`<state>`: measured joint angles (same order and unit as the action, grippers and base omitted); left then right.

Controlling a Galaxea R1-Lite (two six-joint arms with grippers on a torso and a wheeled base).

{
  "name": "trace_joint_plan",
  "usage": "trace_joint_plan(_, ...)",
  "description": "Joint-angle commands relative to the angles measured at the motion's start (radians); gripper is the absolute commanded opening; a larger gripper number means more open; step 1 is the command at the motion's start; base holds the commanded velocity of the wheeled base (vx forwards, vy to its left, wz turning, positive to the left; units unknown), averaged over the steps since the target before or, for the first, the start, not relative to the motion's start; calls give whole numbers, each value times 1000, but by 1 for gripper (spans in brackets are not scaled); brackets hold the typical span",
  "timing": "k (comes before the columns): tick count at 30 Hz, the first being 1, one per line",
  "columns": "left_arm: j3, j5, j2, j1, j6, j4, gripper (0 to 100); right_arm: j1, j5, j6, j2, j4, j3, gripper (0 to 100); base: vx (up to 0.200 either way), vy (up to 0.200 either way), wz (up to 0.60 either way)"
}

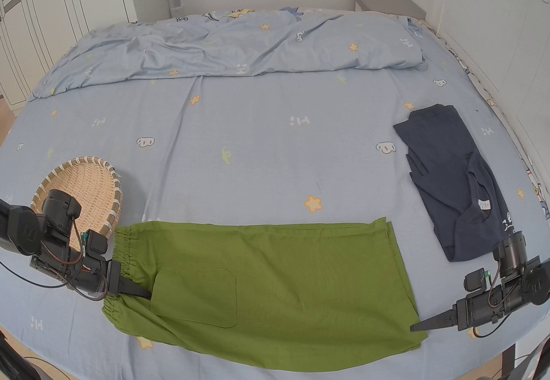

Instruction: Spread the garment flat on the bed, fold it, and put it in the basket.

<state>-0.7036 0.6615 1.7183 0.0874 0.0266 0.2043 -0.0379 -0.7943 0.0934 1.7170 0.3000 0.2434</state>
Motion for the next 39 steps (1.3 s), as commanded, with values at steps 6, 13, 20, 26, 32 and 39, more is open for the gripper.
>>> trace_joint_plan(6, -208, -172, -230, -54, 1, 274, 0, -28, 89, 114, -298, -202, 266, 100, 0, 0, 0)
trace_joint_plan(13, -192, -197, -258, -18, 92, 293, 0, -70, 96, 118, -346, -401, 450, 100, 0, 0, 0)
trace_joint_plan(20, -200, -217, -310, 44, 131, 294, 0, -96, 112, 118, -361, -412, 436, 100, 0, 0, 0)
trace_joint_plan(26, -218, -253, -356, -25, 133, 299, 0, -96, 112, 118, -363, -412, 438, 100, 0, 0, 0)
trace_joint_plan(32, -257, -388, -367, -163, 125, 302, 0, -96, 112, 118, -363, -412, 436, 100, 0, 0, 0)
trace_joint_plan(39, -330, -640, -371, -477, -63, 308, 0, -94, 113, 118, -361, -414, 436, 100, 0, 0, 0)
